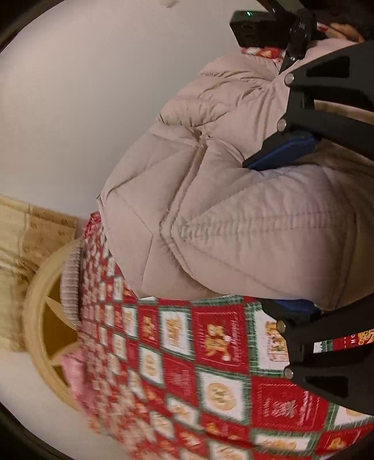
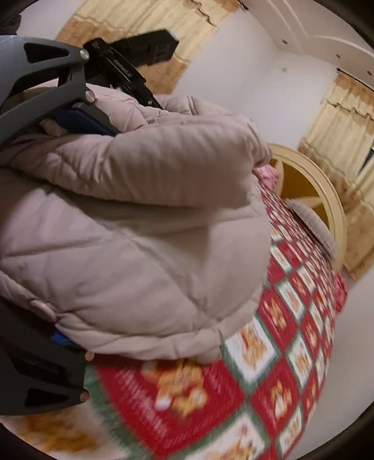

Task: Fold large clothes

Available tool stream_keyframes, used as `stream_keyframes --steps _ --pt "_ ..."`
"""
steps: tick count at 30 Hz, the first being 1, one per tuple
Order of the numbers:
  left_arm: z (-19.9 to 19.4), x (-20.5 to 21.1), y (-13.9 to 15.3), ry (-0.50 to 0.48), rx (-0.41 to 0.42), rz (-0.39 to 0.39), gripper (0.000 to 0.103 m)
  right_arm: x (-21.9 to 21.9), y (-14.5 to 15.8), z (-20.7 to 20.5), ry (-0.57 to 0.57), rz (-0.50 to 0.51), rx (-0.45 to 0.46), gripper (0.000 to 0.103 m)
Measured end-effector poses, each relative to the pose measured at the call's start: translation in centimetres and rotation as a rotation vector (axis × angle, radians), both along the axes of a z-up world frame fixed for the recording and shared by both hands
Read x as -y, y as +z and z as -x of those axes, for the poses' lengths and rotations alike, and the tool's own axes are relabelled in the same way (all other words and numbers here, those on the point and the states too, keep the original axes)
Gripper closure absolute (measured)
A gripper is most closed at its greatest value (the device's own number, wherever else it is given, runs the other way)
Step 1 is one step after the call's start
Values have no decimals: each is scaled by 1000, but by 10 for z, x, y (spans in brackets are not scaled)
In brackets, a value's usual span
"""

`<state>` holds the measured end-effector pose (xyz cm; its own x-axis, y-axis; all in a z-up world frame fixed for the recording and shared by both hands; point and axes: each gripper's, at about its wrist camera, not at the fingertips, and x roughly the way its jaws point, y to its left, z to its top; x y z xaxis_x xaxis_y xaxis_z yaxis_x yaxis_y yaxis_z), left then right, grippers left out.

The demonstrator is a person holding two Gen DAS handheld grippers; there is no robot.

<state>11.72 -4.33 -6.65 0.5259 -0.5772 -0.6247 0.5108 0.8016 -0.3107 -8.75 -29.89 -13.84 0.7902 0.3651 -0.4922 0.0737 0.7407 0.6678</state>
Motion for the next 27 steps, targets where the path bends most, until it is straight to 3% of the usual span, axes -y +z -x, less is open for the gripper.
stream_keyframes --steps 5,9,11,15,18,27 --pt "-24 -35 -29 23 -167 166 19 -12 2 -32 102 40 -3 0" --pt "-38 -45 -46 -17 -305 298 18 -27 0 -56 197 52 -24 0" --pt "-30 -40 -42 -53 -278 299 19 -33 0 -58 244 45 -36 2" --pt "-1 -18 -17 -166 -142 223 19 -42 3 -46 344 -100 17 14" --pt "6 -15 -7 -210 -149 282 19 -44 13 -28 368 -163 73 22" --pt "22 32 42 -313 -163 443 19 -40 83 24 344 -46 208 31"
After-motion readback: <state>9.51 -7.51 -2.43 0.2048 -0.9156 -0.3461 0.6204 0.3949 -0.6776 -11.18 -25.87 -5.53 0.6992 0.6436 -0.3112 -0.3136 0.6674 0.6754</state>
